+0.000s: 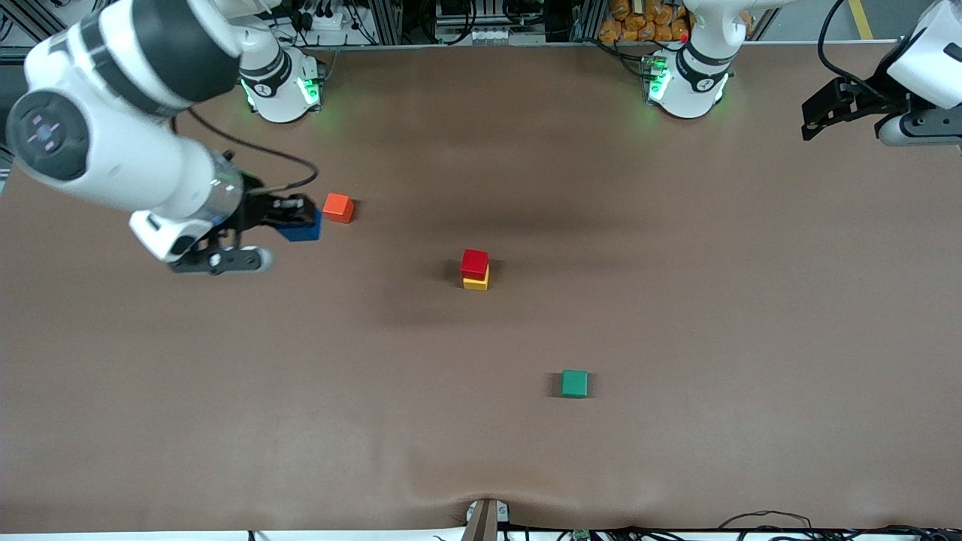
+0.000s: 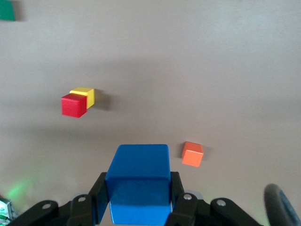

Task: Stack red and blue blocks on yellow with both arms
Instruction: 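Carry the blue cube with the right gripper above the red cube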

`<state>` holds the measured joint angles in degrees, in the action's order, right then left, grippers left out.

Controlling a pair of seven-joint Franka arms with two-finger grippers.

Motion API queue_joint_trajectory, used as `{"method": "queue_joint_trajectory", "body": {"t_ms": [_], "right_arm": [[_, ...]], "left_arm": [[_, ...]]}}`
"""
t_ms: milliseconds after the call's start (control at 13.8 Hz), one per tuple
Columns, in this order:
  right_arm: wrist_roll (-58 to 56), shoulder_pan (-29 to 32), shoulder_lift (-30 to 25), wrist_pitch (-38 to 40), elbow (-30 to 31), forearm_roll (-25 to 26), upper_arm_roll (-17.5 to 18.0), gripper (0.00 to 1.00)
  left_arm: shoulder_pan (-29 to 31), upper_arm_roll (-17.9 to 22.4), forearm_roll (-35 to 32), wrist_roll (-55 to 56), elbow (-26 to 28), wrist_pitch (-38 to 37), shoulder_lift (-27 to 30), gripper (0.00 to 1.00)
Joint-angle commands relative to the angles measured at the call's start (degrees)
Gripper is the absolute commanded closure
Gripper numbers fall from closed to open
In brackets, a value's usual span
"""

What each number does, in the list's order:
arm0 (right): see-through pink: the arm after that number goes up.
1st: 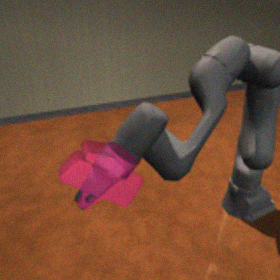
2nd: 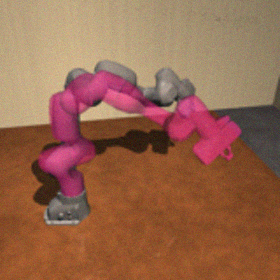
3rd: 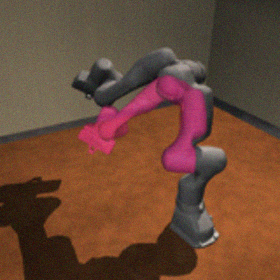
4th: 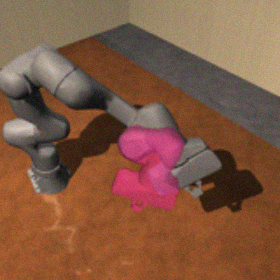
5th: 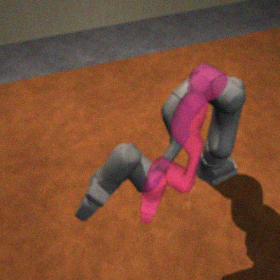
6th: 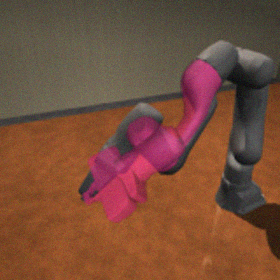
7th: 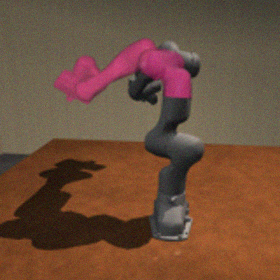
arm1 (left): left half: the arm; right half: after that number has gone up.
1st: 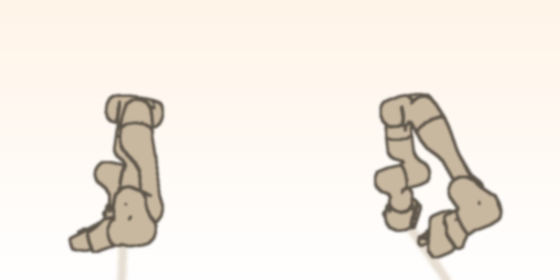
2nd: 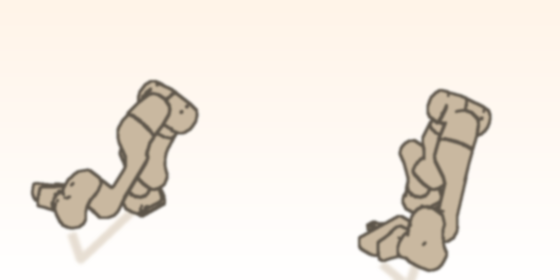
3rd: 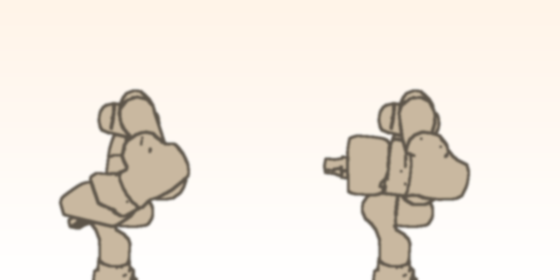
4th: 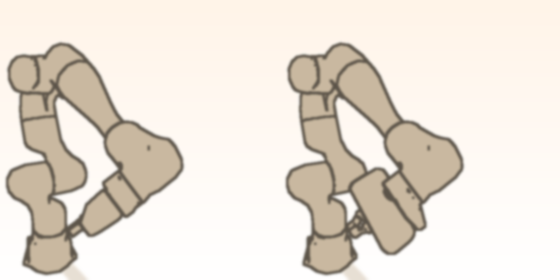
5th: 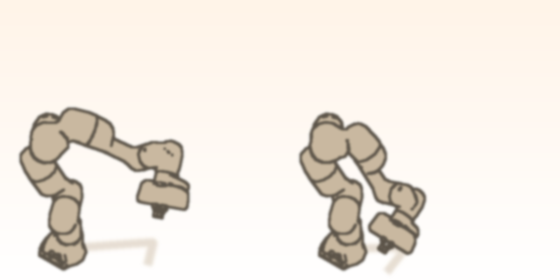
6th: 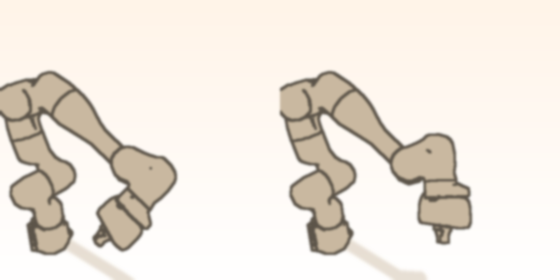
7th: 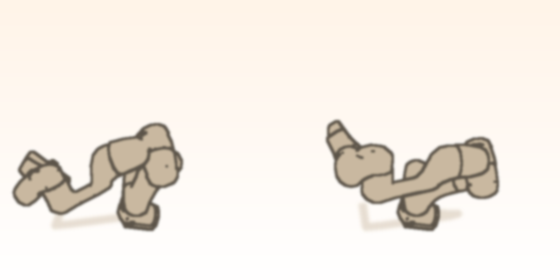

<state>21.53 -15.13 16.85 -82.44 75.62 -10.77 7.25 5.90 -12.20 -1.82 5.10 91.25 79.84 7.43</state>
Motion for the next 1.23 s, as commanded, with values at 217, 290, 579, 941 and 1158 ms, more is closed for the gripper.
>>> {"method": "queue_joint_trajectory", "body": {"t_ms": [217, 290, 579, 941, 1158], "right_arm": [[14.84, -9.91, 6.34, -9.29, -1.79, -0.65, -0.75, 1.0], [14.94, -11.4, 7.92, -12.18, -1.88, -0.83, -0.75, 1.0], [23.35, -16.5, 14.86, -18.27, -5.03, -0.57, -1.01, 1.0], [25.32, -16.77, 19.8, -18.46, -8.39, -0.57, -1.01, 1.0], [25.14, -16.34, 21.2, -18.45, -8.21, -0.48, -1.01, 1.0]], "left_arm": [[0.51, -0.02, 1.12, -1.23, 1.74, 1.99, 1.01, 0.0], [0.51, -0.02, 1.12, -1.32, 1.83, 2.42, 0.92, 0.0], [0.51, -0.02, 1.12, -1.23, 2.09, 3.48, 0.92, 0.0], [0.51, -0.02, 1.12, -1.32, 2.09, 4.27, 0.84, 0.0], [0.51, 0.07, 1.12, -1.23, 2.09, 5.23, 0.31, 0.0]]}}
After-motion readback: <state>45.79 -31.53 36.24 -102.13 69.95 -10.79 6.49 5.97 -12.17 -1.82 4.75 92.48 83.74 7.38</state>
